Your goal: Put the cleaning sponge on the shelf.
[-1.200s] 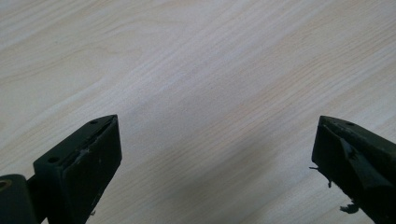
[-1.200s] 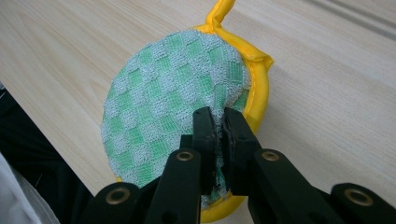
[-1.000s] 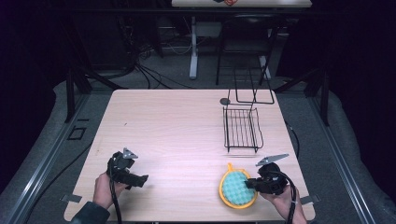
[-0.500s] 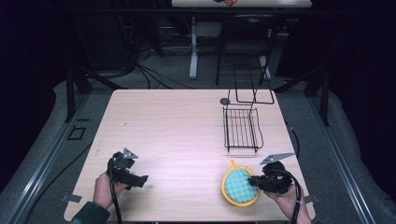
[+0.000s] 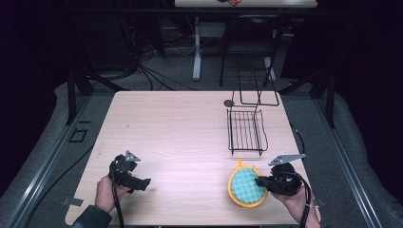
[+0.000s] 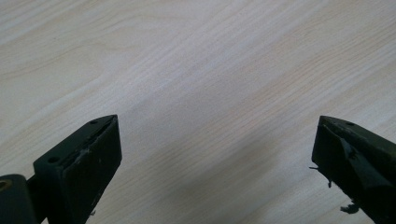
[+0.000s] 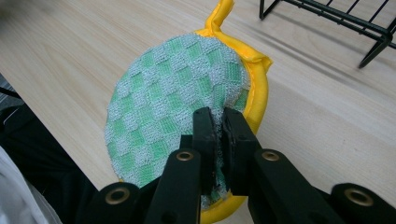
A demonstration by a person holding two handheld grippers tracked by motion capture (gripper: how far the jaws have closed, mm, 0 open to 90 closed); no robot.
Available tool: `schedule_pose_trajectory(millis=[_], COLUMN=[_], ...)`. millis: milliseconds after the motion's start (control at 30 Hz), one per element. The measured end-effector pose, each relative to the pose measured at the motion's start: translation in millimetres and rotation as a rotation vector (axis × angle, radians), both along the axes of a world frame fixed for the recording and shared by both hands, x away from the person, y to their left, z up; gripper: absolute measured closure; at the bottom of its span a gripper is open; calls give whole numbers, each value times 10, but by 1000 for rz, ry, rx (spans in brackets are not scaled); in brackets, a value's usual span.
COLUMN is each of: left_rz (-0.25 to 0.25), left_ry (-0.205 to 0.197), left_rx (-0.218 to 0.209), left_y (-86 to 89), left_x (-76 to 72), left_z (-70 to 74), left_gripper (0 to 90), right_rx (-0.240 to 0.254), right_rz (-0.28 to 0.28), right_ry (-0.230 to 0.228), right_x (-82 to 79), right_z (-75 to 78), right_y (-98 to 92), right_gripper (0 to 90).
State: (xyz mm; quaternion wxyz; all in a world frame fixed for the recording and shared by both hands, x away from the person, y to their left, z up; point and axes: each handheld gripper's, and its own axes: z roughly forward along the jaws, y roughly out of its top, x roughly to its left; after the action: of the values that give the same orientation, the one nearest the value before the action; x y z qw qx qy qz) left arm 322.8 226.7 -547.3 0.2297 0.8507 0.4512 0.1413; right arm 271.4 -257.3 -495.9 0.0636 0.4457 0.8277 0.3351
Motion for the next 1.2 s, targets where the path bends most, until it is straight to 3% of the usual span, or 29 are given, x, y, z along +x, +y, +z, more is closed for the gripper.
schedule_pose_trajectory(millis=[1200], left_rz=[19], left_ry=[-13], left_rx=[18], left_y=[23], left_x=[46], left_z=[-29], left_gripper=[27], right_rx=[7], right_rz=[-83], right_ry=[-123], right_x=[137], right_z=[341], right_y=[-241], right_gripper=[855])
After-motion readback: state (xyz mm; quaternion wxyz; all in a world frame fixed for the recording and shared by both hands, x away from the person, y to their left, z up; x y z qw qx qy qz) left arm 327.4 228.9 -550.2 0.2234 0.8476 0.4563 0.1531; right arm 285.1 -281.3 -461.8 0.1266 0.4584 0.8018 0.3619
